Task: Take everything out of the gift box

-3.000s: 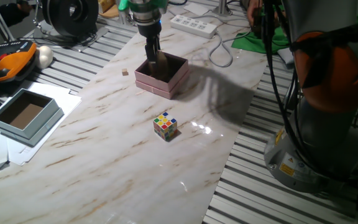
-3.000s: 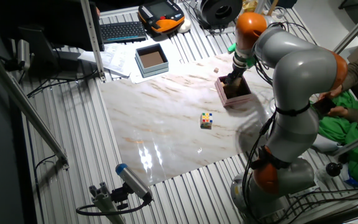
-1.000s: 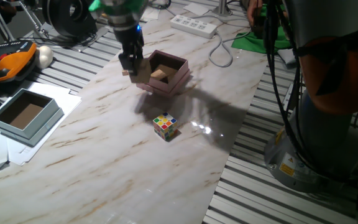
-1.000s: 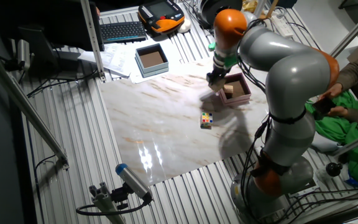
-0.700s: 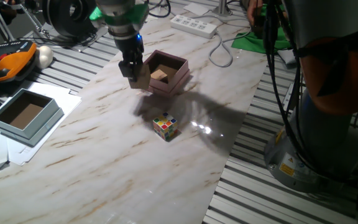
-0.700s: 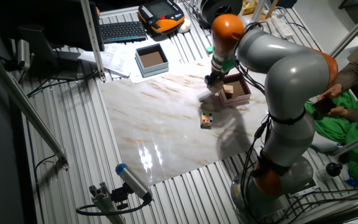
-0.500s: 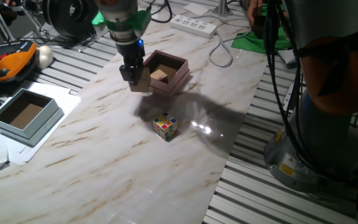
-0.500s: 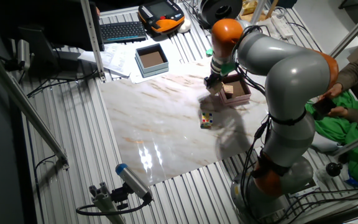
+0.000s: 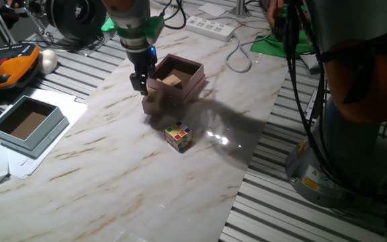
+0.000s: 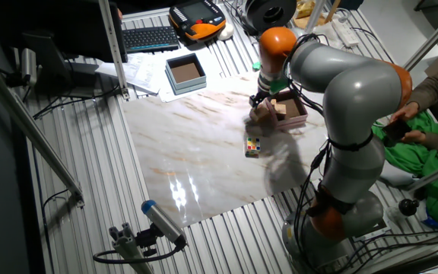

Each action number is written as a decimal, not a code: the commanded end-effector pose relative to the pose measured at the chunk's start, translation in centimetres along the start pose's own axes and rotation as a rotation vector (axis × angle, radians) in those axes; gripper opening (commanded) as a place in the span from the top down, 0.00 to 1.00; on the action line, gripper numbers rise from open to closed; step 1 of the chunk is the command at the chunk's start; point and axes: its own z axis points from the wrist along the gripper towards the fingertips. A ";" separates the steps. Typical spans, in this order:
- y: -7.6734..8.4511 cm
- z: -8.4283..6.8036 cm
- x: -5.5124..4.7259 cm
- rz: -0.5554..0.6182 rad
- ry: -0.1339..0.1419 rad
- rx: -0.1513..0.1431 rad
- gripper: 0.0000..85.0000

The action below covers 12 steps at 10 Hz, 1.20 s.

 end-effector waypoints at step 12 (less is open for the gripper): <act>-8.3 1.2 2.9 -0.217 0.023 -0.051 0.20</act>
